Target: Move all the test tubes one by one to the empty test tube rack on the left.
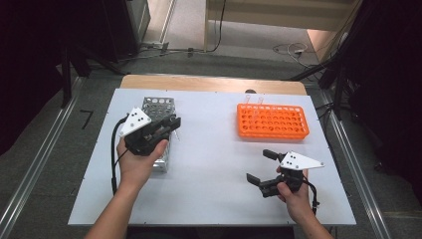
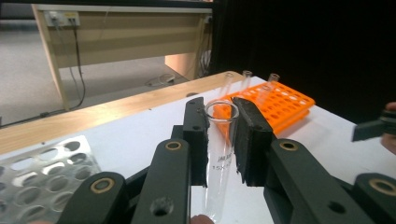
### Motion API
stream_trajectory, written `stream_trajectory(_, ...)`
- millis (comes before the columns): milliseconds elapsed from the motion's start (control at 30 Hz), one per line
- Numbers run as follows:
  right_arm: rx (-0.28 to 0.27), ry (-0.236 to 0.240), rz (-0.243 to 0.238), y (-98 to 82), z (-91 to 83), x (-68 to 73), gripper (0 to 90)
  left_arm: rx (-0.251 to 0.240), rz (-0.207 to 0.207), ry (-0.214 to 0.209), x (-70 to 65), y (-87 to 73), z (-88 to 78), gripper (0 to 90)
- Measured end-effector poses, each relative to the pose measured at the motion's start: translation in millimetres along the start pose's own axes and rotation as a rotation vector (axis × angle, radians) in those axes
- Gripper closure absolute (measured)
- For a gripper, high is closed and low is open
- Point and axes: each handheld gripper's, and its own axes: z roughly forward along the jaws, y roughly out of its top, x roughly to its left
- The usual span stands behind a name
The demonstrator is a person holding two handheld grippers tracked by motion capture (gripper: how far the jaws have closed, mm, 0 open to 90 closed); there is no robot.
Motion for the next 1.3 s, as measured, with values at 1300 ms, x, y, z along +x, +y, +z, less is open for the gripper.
stream_trajectory(1300, -0.010, -0.009, 0.010, -6.1, -2.6, -14.3, 0.0, 0.004, -0.037, 0.250, 106.6, 11.0, 88.1, 76.2)
